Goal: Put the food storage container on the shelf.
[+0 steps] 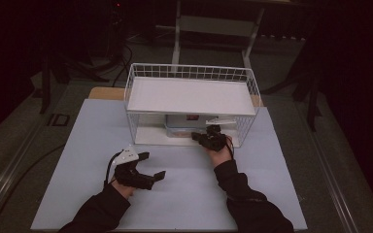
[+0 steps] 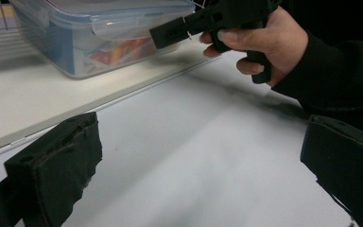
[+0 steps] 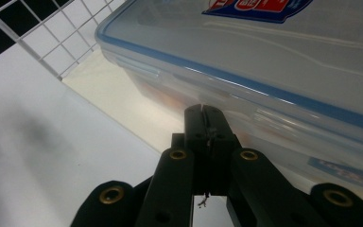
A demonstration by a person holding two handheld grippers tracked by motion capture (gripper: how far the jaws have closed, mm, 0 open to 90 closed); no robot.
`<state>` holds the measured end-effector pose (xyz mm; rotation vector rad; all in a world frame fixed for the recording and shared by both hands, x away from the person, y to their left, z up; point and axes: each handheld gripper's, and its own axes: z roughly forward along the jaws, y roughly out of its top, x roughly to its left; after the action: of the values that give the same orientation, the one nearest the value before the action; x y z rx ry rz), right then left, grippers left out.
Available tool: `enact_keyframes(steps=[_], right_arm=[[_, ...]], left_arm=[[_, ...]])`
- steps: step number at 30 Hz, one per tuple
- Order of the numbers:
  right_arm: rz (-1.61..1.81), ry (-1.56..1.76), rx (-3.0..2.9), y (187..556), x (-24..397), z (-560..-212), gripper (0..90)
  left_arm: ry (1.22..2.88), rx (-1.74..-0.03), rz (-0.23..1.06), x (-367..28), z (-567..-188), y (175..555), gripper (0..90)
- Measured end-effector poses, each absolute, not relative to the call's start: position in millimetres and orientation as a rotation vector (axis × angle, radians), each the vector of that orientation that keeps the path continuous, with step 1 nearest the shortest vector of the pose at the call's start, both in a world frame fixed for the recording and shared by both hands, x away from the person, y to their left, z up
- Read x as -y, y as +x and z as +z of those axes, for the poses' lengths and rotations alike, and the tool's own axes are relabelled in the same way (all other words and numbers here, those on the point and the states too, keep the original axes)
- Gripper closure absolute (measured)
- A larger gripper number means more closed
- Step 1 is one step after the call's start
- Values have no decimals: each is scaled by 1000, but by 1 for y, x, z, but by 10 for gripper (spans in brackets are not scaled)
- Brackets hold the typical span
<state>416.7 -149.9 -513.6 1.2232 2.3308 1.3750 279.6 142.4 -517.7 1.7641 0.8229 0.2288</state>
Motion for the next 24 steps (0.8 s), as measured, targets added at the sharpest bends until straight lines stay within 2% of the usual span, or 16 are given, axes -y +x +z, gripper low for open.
enact_keyframes(steps=[8, 10, 13, 19, 23, 24], right_arm=[[1383, 1181, -2343, 412, 147, -511, 895], [1390, 1180, -2358, 406, 148, -509, 870], [1402, 1162, -2334, 397, 152, -508, 792], [1436, 1128, -2338, 374, 158, -507, 516], [1448, 1129, -2378, 363, 161, -503, 473], [1469, 1117, -2378, 360, 162, -502, 440]], left_arm=[[1769, -818, 242, -142, -516, 278, 0], [1763, -810, 251, -142, -515, 278, 0], [1763, -804, 273, -141, -513, 277, 0], [1757, -801, 273, -141, -511, 276, 0], [1762, -782, 280, -139, -508, 274, 0], [1764, -779, 282, -139, -507, 274, 0]])
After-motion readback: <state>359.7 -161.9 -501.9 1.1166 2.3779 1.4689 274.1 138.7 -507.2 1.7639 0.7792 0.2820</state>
